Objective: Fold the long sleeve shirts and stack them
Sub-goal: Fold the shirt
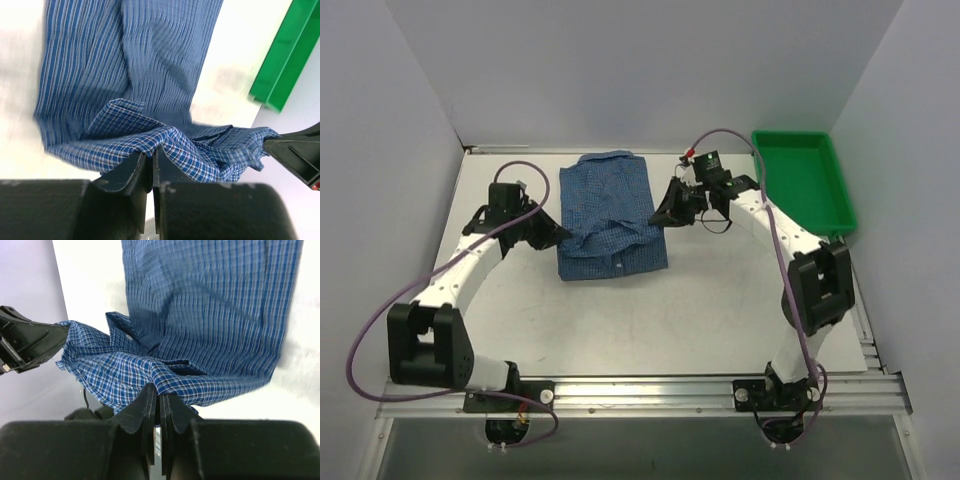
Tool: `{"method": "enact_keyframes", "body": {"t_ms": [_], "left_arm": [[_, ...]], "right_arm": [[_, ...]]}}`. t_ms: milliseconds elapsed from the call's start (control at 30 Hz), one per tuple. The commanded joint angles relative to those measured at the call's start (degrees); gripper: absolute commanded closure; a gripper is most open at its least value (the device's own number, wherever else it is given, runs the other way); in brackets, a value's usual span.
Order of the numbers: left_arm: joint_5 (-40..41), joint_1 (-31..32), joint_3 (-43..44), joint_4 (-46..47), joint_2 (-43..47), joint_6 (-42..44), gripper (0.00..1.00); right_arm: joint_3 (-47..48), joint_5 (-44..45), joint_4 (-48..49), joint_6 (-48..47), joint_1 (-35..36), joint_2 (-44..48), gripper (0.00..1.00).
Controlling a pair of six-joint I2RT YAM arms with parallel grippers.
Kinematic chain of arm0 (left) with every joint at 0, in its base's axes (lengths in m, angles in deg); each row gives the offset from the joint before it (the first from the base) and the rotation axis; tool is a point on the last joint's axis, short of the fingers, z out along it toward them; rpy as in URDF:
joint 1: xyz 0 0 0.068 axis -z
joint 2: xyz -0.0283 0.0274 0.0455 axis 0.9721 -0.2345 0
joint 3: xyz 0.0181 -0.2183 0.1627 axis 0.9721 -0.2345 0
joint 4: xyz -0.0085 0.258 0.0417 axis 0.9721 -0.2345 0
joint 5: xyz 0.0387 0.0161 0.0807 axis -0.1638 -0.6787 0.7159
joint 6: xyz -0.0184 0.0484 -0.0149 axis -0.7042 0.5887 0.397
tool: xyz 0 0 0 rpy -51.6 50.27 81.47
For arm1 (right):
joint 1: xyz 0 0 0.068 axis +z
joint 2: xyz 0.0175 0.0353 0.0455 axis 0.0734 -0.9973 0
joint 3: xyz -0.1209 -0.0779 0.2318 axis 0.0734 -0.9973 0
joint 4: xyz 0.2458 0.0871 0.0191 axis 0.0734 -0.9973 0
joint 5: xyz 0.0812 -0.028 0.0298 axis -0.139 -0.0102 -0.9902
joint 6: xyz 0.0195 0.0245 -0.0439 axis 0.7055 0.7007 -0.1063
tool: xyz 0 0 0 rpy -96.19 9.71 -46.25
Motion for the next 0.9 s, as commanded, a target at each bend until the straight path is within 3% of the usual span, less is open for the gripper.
{"method": "enact_keyframes", "body": {"t_ms": [0,133,333,500,600,700,733,800,867], "left_arm": [[-3.2,-2.2,5.7,8.2,-7.2,1.4,0.86],[-4.0,-3.2,11.2,9.4,-20.0,2.2,0.82],[-4.6,-4.1,16.2,12.0,-32.5,2.0,0.81],[-4.4,-4.7,16.7,14.3,-35.3,1.3,0.81],[-4.6,-5.1,15.1,17.2,-34.0,0.6,0.8],[-4.3,-5.5,14.5,18.9,-32.5,0.5,0.72],[-4.4,-5.6,14.5,19.4,-31.9,0.5,0.59],[-4.9,-5.8,15.0,20.1,-31.1,0.5,0.47],[-4.7,-6.0,15.7,19.7,-28.9,1.5,0.32]], "right_arm": [[8.8,-2.1,-0.7,-0.5,-1.6,-6.8,0.99],[14.7,-2.9,-0.6,0.6,-2.8,-16.8,0.95],[20.8,-1.7,-0.3,0.2,-3.7,-26.3,0.92],[27.0,-2.1,-0.2,-1.0,-4.0,-30.7,0.88],[29.5,-2.9,0.0,-1.6,-4.0,-32.1,0.81],[30.4,-3.0,0.4,-2.4,-4.0,-32.2,0.68],[30.5,-2.9,0.4,-2.8,-4.1,-31.6,0.6],[30.5,-1.6,0.4,-4.7,-4.1,-30.2,0.54],[29.9,-0.1,0.4,-6.1,-4.5,-27.3,0.4]]}}
